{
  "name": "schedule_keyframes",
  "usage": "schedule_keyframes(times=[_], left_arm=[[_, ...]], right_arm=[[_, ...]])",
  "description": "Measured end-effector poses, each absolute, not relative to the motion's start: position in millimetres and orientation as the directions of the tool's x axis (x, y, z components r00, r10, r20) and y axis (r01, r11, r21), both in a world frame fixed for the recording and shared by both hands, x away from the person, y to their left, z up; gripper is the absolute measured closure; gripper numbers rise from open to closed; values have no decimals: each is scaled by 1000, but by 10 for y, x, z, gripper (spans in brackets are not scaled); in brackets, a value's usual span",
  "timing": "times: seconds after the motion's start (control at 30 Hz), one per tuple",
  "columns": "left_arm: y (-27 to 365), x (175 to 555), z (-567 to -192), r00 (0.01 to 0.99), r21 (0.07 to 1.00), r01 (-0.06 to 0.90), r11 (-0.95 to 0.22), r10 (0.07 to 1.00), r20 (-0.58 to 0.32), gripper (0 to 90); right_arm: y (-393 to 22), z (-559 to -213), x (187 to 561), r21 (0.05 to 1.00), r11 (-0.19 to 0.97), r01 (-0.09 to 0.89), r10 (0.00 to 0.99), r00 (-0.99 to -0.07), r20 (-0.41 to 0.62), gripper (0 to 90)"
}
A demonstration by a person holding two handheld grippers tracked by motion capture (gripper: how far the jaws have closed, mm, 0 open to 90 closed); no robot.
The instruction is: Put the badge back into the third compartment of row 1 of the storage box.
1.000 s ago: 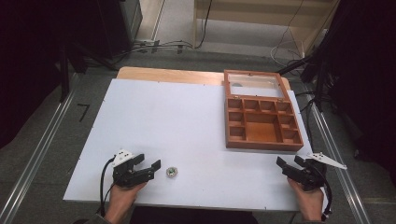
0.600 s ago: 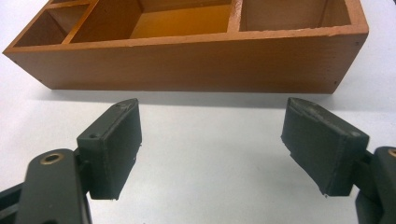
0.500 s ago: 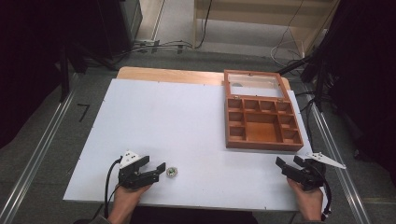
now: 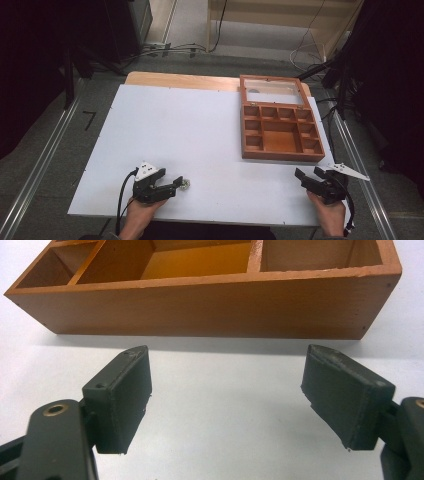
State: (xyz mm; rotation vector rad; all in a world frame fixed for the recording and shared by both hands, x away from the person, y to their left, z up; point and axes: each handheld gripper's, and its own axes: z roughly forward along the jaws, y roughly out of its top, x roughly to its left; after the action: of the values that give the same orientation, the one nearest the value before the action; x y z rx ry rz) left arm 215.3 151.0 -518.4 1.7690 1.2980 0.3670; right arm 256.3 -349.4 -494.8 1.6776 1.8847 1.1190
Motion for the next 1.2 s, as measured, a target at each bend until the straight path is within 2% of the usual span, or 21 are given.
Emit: schedule_keyframes(times=[0.77,0.9,1.0,1.2], left_arm=[[1317,2149,-5199,463,773,602,-201,877,-132,303],[1280,2135,-5198,482,772,594,-227,868,-116,338],[1249,2122,-5194,498,767,589,-253,862,-98,420],[1249,2117,-5183,509,760,604,-242,850,-134,505]], right_arm=[[-3492,-4959,2571,757,-27,653,949,-221,225,182],[-3494,-4959,2572,756,-28,654,948,-221,227,182],[-3495,-4959,2572,755,-28,655,947,-224,229,183],[-3495,-4960,2573,754,-31,657,947,-221,232,186]])
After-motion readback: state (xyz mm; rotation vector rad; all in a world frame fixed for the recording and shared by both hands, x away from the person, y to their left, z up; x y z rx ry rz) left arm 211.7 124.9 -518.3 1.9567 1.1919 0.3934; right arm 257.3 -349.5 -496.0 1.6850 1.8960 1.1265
